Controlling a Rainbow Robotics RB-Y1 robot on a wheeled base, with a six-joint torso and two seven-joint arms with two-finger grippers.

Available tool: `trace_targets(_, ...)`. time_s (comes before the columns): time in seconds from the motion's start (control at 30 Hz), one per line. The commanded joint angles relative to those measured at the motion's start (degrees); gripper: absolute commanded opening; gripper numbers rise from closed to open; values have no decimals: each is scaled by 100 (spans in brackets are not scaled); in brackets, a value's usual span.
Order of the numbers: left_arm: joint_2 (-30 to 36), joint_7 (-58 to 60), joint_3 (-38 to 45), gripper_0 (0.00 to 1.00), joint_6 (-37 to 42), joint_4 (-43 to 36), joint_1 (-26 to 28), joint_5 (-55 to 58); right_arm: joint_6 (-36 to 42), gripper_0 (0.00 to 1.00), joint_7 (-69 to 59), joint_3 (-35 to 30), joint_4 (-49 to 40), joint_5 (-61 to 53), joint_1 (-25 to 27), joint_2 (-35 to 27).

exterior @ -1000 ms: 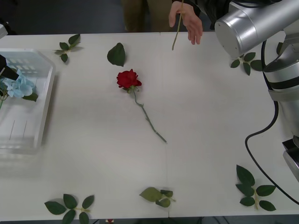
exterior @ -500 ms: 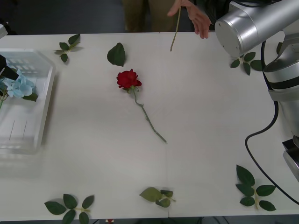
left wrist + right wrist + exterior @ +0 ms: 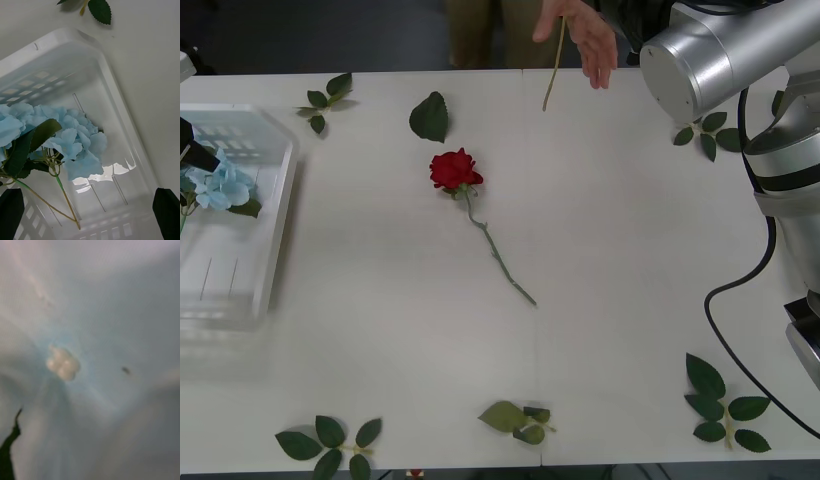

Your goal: Place the red flowers into the right box and the blue flowers into the left box. If a person shows an open palm, hand one flower to the person first, then continue sorting.

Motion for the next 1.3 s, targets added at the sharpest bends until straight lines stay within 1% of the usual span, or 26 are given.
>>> trace_targets(0.03,-5,254,117,100,-64,-104,80,-86,-89,0,116,10,-131,-83,-288,115)
trace_targets(1.07,-23,263,117,100,-73,-104,89,-165,-98,0,107,10,-131,-198,-271,115)
trace_targets(1.1,-23,254,108,100,-73,-104,89,-165,-106,7,107,10,-131,-206,-262,115)
trace_targets(1.13,-23,254,108,100,-73,-104,89,-165,-115,17,107,10,-131,-215,-253,115)
trace_targets(1.17,-23,254,117,100,-73,-104,80,-174,-124,32,107,10,-131,-233,-253,115)
trace_targets(1.2,-23,254,117,100,-73,-104,89,-174,-124,41,107,10,-131,-242,-253,115)
trace_targets(1.23,-23,254,117,100,-73,-104,89,-174,-124,59,107,10,-131,-259,-253,115)
trace_targets(1.3,-23,254,117,100,-73,-104,89,-174,-124,70,107,10,-131,-277,-253,115)
